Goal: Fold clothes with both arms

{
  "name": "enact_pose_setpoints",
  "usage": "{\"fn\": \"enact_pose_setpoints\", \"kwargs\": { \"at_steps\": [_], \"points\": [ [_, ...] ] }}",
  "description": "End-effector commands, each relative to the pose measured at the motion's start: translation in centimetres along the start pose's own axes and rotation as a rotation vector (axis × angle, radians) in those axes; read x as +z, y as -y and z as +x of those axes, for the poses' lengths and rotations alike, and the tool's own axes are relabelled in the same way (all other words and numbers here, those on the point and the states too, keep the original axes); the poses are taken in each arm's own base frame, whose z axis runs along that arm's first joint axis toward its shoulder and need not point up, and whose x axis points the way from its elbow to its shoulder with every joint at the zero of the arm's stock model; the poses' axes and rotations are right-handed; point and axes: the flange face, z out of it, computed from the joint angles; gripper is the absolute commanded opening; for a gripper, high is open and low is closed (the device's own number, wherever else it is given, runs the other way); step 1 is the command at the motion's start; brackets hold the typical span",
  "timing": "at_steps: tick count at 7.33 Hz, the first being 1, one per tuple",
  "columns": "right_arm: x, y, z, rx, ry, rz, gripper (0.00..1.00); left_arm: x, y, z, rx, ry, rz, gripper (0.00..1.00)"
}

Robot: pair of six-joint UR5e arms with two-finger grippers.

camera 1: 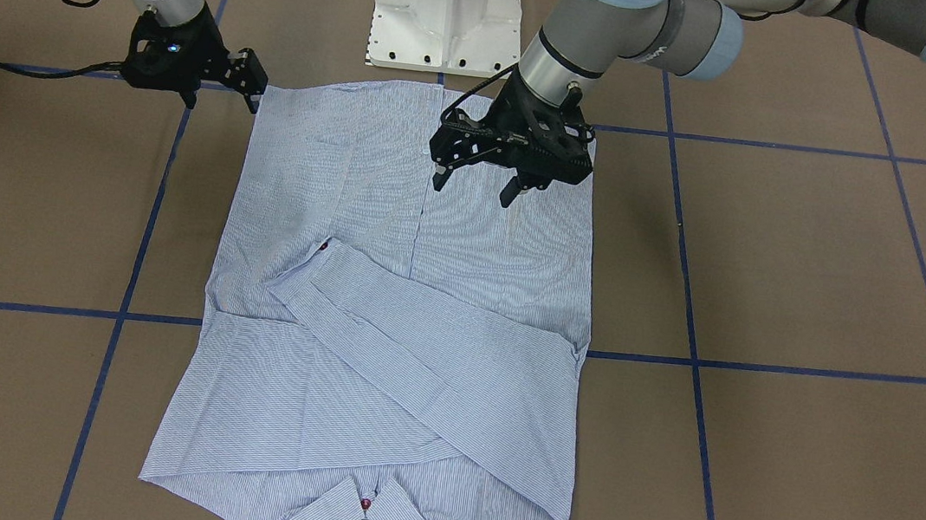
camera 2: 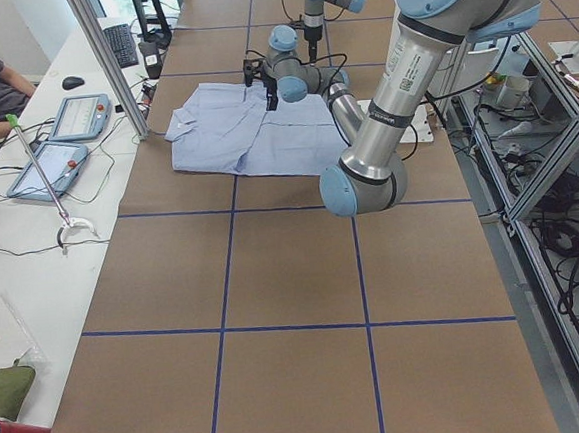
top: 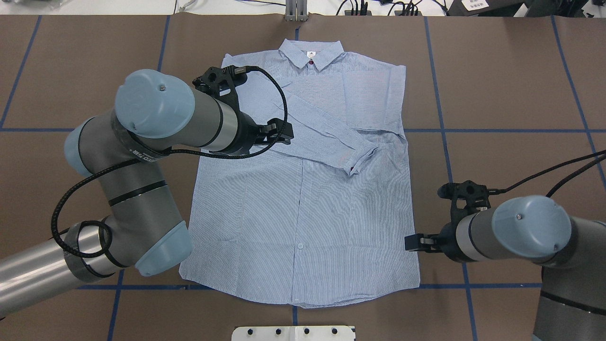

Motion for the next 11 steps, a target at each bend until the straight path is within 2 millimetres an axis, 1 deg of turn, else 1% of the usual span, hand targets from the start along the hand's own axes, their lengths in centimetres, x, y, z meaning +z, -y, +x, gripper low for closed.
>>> {"fn": "enact_pose_setpoints", "kwargs": {
  "at_steps": [1,2,3,5,7,9,11],
  "points": [
    [2.3,-3.6,-1.0,-0.018,-0.022,-0.034,1.00,-1.0,-0.2,0.2,-0.004,0.016,0.001,0.99],
    [2.7,-3.7,-0.7,-0.018,-0.030,-0.044,0.99,-1.0,-0.2,0.2,-0.004,0.015,-0.001,0.99],
    [3.6,-3.8,-0.6,-0.017,-0.044,-0.057,0.98,-1.0,-0.2,0.2,-0.004,0.015,-0.001,0.99],
    [3.8,-4.1,-0.8,-0.016,-0.039,-0.092,0.89,-1.0,-0.2,0.1,-0.004,0.016,0.001,0.99],
    [3.9,-4.4,-1.6,-0.018,-0.029,-0.128,0.79,-1.0,-0.2,0.1,-0.003,0.017,0.008,0.99],
    [4.9,-4.4,-1.1,-0.016,-0.048,-0.133,0.75,-1.1,-0.2,0.2,-0.003,0.015,0.009,0.99],
    [5.3,-4.5,-1.2,-0.016,-0.057,-0.136,0.72,-1.1,-0.1,0.2,-0.004,0.015,0.010,0.98]
  ]
}}
